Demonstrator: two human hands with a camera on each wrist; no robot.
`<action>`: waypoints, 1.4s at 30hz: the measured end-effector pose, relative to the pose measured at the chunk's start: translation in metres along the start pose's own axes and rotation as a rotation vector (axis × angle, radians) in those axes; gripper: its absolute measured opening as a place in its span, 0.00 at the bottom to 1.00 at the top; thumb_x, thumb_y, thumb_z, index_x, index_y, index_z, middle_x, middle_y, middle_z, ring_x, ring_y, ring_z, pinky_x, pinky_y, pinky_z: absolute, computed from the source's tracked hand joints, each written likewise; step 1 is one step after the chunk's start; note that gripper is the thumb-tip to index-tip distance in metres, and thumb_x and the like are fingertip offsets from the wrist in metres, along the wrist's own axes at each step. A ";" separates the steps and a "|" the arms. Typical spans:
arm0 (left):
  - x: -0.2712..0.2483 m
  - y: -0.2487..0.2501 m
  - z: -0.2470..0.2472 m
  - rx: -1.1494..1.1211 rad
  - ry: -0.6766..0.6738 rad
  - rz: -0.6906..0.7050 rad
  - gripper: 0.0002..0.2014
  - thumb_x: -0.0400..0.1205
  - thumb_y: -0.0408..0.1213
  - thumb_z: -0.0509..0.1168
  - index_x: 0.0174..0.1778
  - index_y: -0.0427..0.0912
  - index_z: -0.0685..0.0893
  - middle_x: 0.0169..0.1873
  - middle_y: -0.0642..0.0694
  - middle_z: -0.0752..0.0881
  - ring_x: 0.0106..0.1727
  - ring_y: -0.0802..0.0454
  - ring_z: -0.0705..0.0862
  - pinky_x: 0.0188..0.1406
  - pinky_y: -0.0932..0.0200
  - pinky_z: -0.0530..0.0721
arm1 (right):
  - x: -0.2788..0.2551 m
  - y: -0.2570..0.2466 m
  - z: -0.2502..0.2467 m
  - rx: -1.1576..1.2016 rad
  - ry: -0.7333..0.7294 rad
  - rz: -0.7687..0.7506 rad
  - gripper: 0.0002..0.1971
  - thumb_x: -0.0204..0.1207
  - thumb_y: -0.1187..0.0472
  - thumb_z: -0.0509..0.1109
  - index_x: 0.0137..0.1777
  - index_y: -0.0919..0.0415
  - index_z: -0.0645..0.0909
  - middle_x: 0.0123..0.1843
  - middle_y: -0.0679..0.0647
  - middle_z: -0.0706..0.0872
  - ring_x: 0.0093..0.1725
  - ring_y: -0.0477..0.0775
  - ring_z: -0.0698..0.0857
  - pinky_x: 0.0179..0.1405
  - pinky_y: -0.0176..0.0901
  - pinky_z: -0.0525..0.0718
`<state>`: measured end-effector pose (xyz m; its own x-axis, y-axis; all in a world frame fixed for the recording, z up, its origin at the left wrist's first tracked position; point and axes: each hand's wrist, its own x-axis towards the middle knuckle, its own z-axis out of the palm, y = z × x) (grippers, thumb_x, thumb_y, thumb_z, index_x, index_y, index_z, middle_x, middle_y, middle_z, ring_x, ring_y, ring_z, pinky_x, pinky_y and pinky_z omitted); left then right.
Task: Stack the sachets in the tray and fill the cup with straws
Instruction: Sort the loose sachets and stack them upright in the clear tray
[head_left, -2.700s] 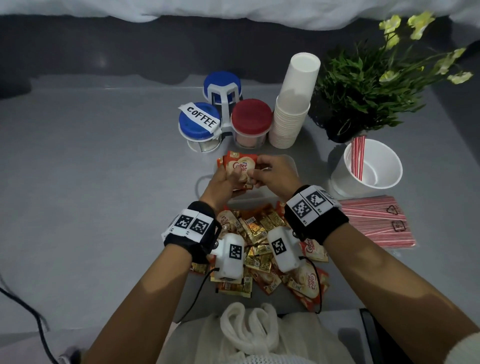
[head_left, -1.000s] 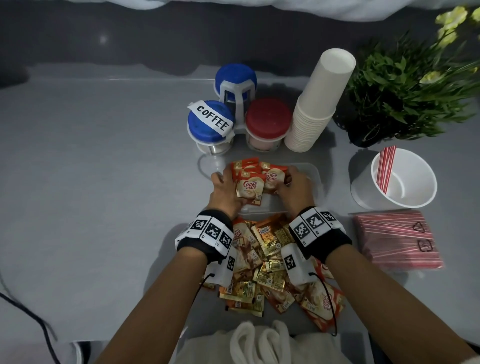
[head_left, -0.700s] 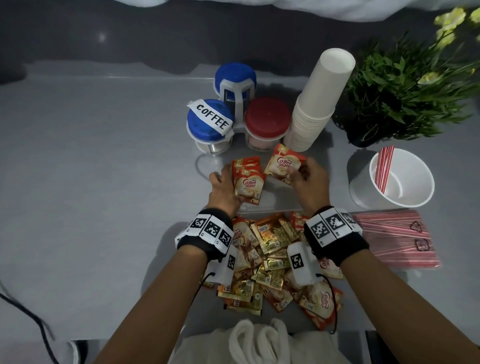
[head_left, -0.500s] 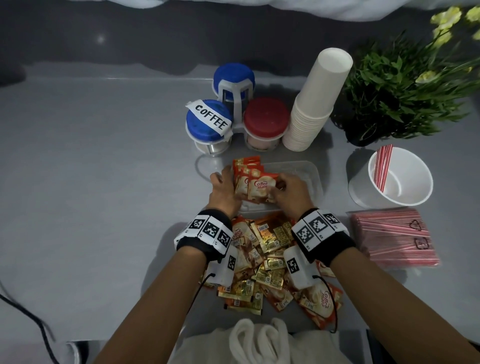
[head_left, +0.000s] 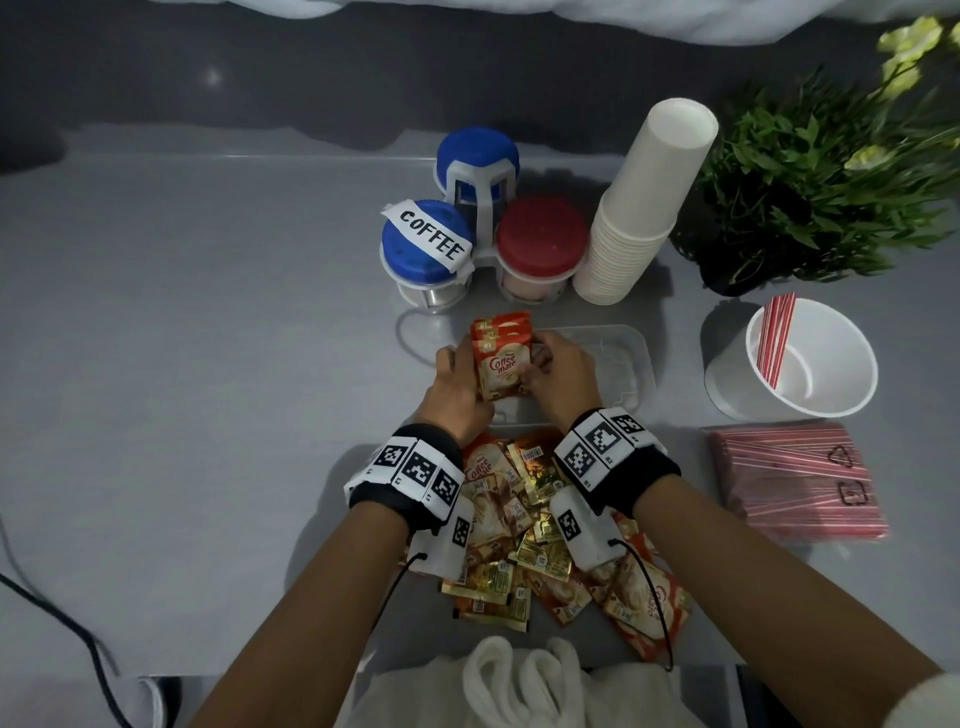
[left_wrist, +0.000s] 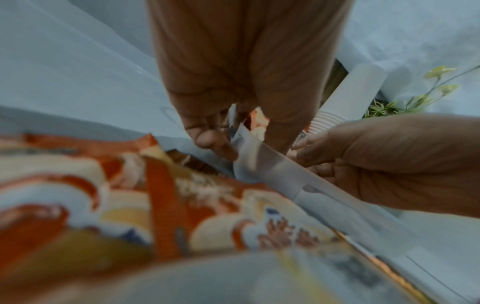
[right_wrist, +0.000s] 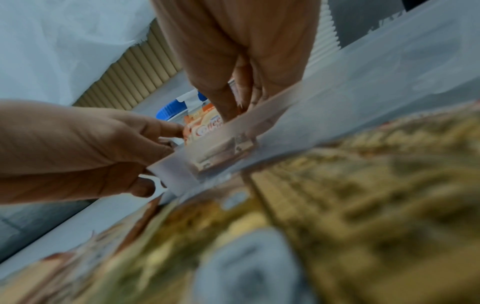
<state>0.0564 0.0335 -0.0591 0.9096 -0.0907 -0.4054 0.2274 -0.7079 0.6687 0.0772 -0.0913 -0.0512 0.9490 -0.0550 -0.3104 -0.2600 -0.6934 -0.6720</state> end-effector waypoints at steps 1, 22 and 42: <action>0.000 0.000 0.000 -0.006 0.015 -0.003 0.41 0.74 0.27 0.68 0.80 0.41 0.53 0.66 0.37 0.67 0.63 0.37 0.78 0.60 0.51 0.79 | 0.001 0.000 0.002 -0.013 -0.006 -0.008 0.17 0.76 0.68 0.67 0.65 0.65 0.77 0.59 0.63 0.83 0.59 0.59 0.82 0.55 0.36 0.73; 0.002 0.004 0.001 0.112 0.048 0.026 0.48 0.78 0.42 0.68 0.82 0.48 0.37 0.78 0.41 0.63 0.75 0.42 0.69 0.71 0.42 0.72 | -0.031 -0.006 0.017 0.249 -0.082 0.024 0.35 0.76 0.75 0.59 0.81 0.56 0.53 0.66 0.60 0.81 0.62 0.56 0.82 0.54 0.33 0.75; -0.039 0.003 -0.016 0.169 0.167 0.092 0.26 0.76 0.37 0.70 0.69 0.40 0.71 0.63 0.40 0.73 0.61 0.42 0.79 0.60 0.50 0.81 | -0.052 0.019 -0.025 0.071 -0.087 -0.244 0.09 0.75 0.69 0.67 0.54 0.65 0.83 0.52 0.59 0.88 0.49 0.47 0.82 0.53 0.38 0.79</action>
<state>0.0271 0.0464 -0.0311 0.9718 -0.0535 -0.2299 0.0922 -0.8103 0.5787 0.0274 -0.1199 -0.0309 0.9670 0.1716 -0.1882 -0.0405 -0.6259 -0.7788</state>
